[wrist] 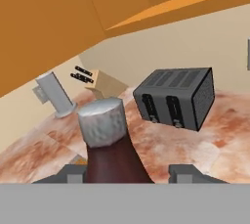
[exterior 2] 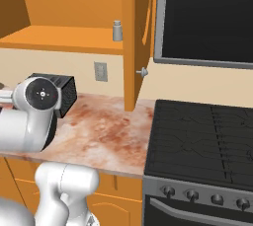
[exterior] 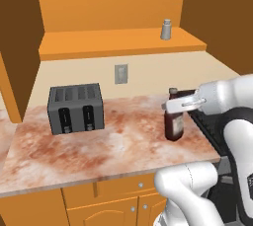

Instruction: Move the ketchup and shaker from the cabinet to the dining counter.

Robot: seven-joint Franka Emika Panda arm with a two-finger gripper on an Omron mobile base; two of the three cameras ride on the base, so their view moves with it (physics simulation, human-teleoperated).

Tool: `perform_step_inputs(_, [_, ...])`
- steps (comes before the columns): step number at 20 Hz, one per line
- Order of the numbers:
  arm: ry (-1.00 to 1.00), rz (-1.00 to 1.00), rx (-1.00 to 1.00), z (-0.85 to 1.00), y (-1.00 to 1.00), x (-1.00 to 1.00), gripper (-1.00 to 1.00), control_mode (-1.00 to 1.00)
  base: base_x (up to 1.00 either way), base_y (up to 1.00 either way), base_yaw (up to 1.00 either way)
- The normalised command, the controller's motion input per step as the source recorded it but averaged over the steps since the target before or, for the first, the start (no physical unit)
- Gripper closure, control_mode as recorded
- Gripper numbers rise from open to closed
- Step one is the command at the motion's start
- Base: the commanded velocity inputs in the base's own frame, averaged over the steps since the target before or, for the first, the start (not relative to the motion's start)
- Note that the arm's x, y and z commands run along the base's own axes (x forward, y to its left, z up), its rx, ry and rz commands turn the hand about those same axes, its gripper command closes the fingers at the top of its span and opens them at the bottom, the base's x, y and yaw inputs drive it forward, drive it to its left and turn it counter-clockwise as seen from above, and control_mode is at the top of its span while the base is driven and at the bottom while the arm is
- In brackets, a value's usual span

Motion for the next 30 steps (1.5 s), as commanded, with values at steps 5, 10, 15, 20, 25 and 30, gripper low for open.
perform_step_inputs(5, [-0.04,0.0,0.06,-0.06,0.0,-0.34,1.0,-1.0,0.0,0.0,0.0])
perform_step_inputs(10, [-0.15,0.0,0.0,-0.29,0.0,0.0,1.0,-1.0,0.0,0.0,0.0])
perform_step_inputs(15, [-0.09,0.01,0.0,-0.1,0.01,0.02,1.0,-1.0,0.0,0.0,0.0])
perform_step_inputs(20, [0.0,0.0,0.0,0.0,0.0,0.0,1.0,-1.0,0.0,0.0,0.0])
perform_step_inputs(25, [0.0,0.0,0.0,0.0,0.0,0.0,1.0,-1.0,0.0,0.0,0.0])
perform_step_inputs(30, [0.0,0.0,0.0,0.0,0.0,0.0,1.0,-1.0,0.0,0.0,0.0])
